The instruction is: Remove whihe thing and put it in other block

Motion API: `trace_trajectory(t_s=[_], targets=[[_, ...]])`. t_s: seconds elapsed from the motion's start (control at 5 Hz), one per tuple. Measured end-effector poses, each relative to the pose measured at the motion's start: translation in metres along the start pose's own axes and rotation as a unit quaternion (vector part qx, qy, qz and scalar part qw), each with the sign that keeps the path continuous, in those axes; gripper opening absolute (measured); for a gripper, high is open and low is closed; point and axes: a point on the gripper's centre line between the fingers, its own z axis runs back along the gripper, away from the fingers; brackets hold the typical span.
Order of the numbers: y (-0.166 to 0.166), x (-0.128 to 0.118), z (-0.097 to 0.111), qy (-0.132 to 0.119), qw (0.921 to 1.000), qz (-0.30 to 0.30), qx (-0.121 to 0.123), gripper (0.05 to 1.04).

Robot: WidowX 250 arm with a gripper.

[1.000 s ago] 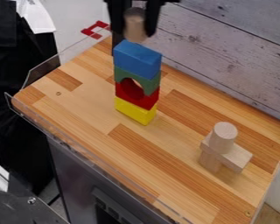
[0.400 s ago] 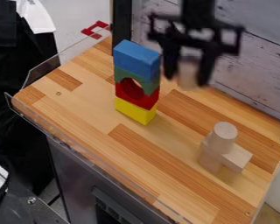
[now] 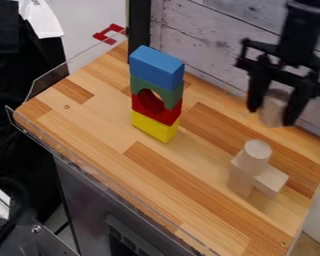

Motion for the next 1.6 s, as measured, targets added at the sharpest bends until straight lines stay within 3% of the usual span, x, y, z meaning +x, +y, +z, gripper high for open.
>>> trace_trajectory(t_s=[0.4,0.6,1.0,1.6], targets=[[-0.003,-0.003,-0.004,0.006,0.9999,0.002,0.011,0.540],[0.001,-0.013,0.003,-0.005,0.9999,0.009,0.006,0.540],[0.005,-0.016,-0.002,0.000,0.9999,0.016,0.004,0.540],[0.009,-0.021,-0.015,0.038,0.9990,0.017,0.012,0.540]])
